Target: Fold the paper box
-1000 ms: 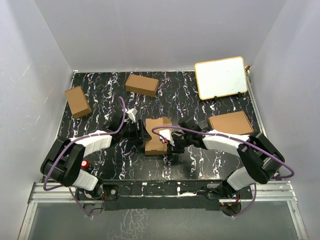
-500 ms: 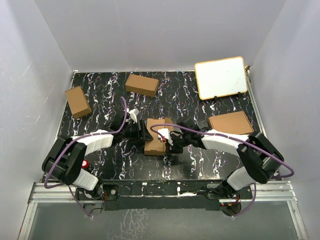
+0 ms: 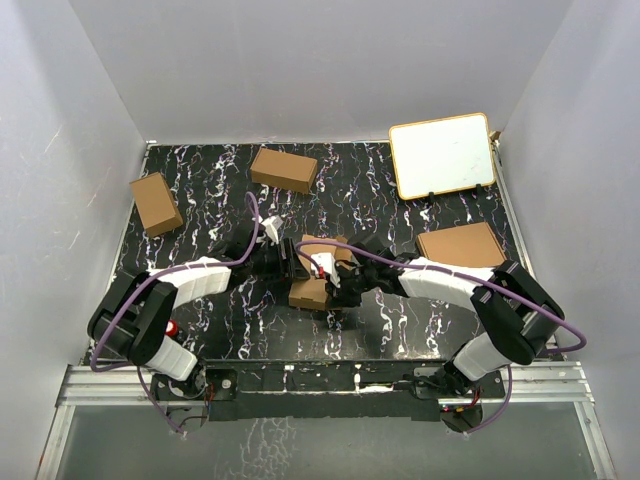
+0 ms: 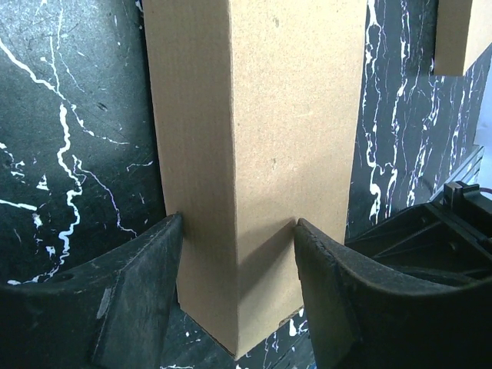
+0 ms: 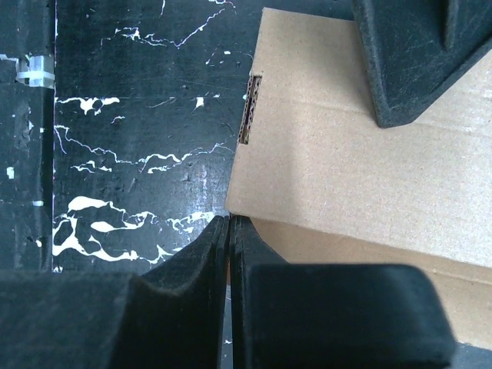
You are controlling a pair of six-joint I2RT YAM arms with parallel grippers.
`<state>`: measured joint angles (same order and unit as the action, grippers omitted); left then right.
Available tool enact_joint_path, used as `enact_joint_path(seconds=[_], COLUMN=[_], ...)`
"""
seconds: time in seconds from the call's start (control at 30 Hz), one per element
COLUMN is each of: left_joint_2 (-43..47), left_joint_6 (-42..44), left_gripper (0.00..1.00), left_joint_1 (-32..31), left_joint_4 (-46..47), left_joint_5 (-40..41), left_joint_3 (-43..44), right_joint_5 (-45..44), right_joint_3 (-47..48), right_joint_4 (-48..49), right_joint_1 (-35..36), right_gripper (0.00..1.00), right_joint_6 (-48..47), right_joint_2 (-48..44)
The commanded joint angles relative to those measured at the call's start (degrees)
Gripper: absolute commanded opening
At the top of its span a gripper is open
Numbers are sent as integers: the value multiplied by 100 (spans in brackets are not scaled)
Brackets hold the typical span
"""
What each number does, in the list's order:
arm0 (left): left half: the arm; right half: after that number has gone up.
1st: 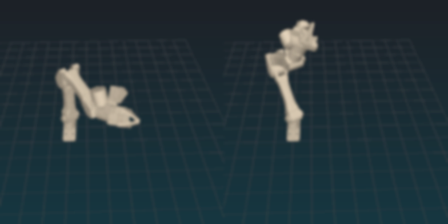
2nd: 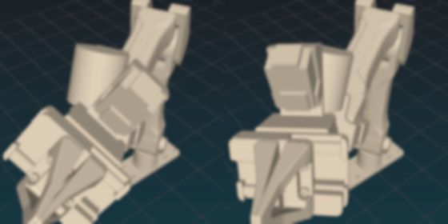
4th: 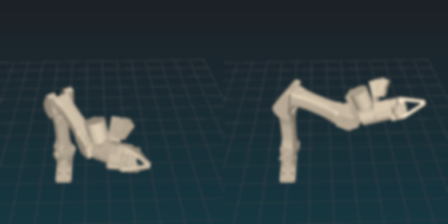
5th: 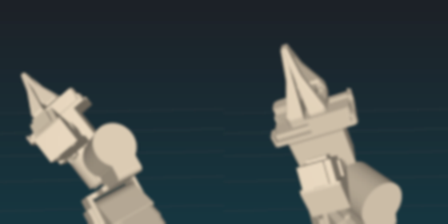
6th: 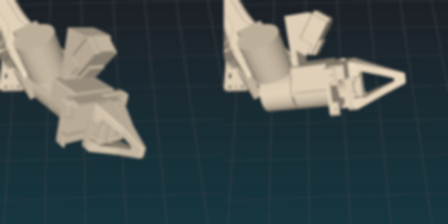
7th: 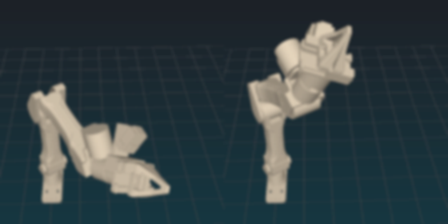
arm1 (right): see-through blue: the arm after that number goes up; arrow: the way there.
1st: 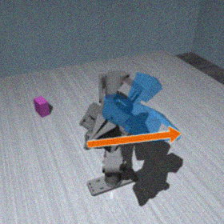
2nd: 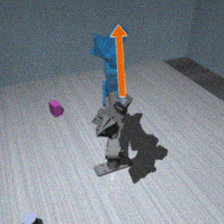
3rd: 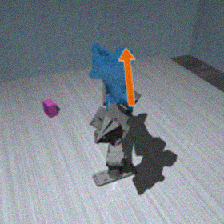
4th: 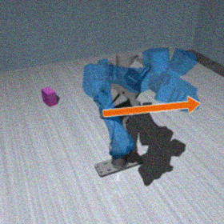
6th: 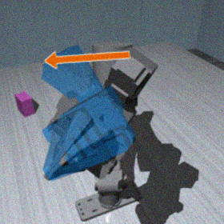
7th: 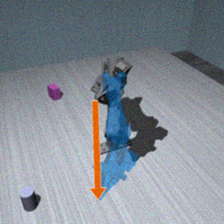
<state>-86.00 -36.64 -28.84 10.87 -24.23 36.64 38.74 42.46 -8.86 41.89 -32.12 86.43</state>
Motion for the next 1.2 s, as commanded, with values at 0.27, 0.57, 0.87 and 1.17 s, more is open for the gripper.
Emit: enact_joint_path(seconds=[0.27,0.57,0.87,1.17], left_joint_2=[-73,-17,-117,-251], left_joint_6=[172,422,593,1029], left_gripper=[57,57,58,58], left_joint_1=[-155,-157,-146,-131], left_joint_4=[-229,-479,-659,-872], left_joint_5=[23,100,129,128], left_joint_3=[118,234,422,657], right_joint_5=[23,269,636,1145], right_joint_3=[287,328,332,394], right_joint_4=[395,-29,-380,-498], right_joint_1=[-72,-369,-650,-1201], right_gripper=[10,20,26,32], right_joint_6=[-143,-600,-958,-856], right_joint_2=[45,-149,-426,-662])
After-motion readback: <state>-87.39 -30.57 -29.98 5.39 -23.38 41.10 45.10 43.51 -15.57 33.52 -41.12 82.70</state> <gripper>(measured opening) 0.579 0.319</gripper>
